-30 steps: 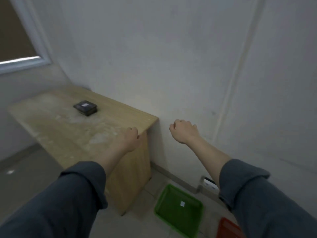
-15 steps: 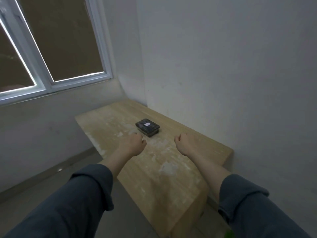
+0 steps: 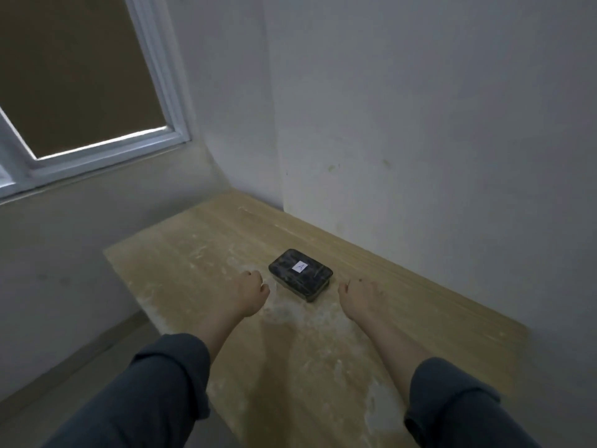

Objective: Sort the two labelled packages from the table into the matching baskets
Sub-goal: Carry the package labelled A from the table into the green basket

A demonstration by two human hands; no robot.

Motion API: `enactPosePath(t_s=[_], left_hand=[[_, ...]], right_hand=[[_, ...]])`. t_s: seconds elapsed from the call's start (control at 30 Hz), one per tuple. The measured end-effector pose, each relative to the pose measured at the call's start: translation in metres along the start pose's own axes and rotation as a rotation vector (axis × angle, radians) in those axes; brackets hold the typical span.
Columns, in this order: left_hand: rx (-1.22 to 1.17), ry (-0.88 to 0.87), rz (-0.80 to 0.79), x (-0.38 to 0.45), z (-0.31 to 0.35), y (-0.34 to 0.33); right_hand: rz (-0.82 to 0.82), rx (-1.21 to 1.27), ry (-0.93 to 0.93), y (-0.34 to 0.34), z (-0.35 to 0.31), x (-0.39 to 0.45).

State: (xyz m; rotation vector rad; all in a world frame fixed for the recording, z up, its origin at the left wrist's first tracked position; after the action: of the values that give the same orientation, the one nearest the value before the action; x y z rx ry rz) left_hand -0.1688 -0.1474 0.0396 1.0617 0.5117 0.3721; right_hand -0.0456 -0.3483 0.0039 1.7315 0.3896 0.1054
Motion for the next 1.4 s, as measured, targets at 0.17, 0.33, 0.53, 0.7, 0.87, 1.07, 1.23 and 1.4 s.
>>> enactPosePath(t_s=[0.17,0.33,0.53,0.7,0.87,1.07,1.23,1.4], left_hand=[[-0.023,-0.086,-0.085,0.085,-0.023,-0.010],[0.028,-0.174,-0.187,0.166,-0.050,-0.033],[-0.017,-0.209,-0.238,0.229,-0.070,-0.062],[-0.122,-0.266,-0.239,0.262,-0.066,-0.091],[-0.336,-0.296,-0.266,0.258,-0.068,-0.117],[-0.541,-0.354,-0.205,0.237,-0.040,-0.095],[-0.592,-0.462,-0.195,0.212,0.009,-0.080],[-0.581,-0.525,-0.257,0.166,0.053,-0.086]], right_hand=[[-0.036,0.019,-0.149,-0.028,-0.015,0.042],[-0.105,0.160,-0.356,-0.073,-0.028,0.068],[-0.053,0.395,-0.497,-0.115,-0.053,0.089],[-0.043,0.338,-0.562,-0.140,-0.069,0.102],[0.067,0.377,-0.630,-0.148,-0.077,0.099],[0.196,0.625,-0.673,-0.121,-0.074,0.091],[0.286,0.673,-0.705,-0.085,-0.049,0.064],[0.368,0.679,-0.753,-0.054,-0.006,0.015]])
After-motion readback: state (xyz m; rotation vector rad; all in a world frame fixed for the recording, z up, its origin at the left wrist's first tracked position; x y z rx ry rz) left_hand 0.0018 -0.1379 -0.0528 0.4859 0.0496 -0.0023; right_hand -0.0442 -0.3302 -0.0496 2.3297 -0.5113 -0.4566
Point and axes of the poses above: each hand's wrist, its own x-axis towards the middle knuckle, its own y-axis out of the back of the hand, z = x × y, the point moved 7 cm from there along x, towards the middle knuckle, and after that the axes turned 8 degrees about -x, right-handed, at the moved point
